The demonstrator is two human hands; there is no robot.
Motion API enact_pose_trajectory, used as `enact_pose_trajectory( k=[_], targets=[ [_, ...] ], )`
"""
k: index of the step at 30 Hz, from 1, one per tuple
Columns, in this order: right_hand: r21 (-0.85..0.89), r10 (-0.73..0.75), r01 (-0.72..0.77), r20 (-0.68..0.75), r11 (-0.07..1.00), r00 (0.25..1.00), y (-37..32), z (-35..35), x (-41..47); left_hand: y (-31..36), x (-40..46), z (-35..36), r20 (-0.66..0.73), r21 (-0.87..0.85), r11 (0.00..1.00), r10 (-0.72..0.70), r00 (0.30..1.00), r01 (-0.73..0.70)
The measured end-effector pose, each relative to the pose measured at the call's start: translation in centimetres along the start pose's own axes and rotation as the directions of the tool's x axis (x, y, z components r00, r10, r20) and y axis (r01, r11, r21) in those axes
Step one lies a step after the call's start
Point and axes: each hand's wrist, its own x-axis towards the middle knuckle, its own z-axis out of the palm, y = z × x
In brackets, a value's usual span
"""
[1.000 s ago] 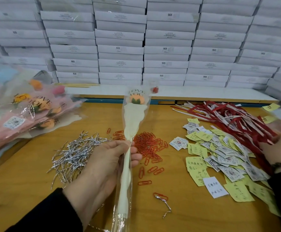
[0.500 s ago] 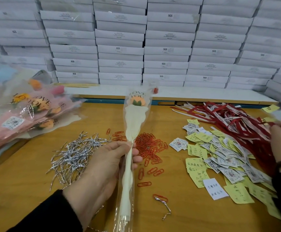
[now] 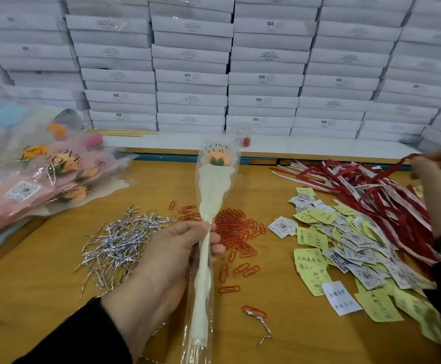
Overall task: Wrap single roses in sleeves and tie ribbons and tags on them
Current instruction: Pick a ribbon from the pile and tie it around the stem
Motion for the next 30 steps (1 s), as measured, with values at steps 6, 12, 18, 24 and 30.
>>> enact_pose_trajectory(
  k=[6, 12, 18, 24, 30],
  targets=[
    [-0.018, -0.161, 0.182, 0.382, 0.983, 0.91, -5.7, 3.6, -4.3, -0.2, 0.0, 0.0, 0.016, -0.009, 1.0, -0.001, 1.0, 0.001],
    [0.05, 0.024, -0.092, 0.753, 0.995, 0.658, -6.2, 7.7, -9.6, -0.1, -0.1, 0.2, 0.028, 0.002, 1.0, 0.015, 0.999, -0.015],
    [0.011, 0.114, -0.223, 0.835, 0.975, 0.539, -5.5, 9.7, -12.8, -0.5, 0.0, 0.4, 0.089, -0.007, 0.999, 0.036, 0.995, -0.036],
    [-0.052, 0.265, -0.43, 0.852, 0.901, 0.452, -5.6, 9.7, -13.0, -0.8, 0.3, 0.3, 0.047, 0.034, 0.996, 0.086, 0.995, -0.088],
    [-0.031, 0.271, -0.505, 0.871, 0.863, 0.409, -5.4, 10.0, -13.3, -0.6, -0.3, 0.8, 0.018, 0.09, 0.989, 0.12, 0.993, -0.122]
  ],
)
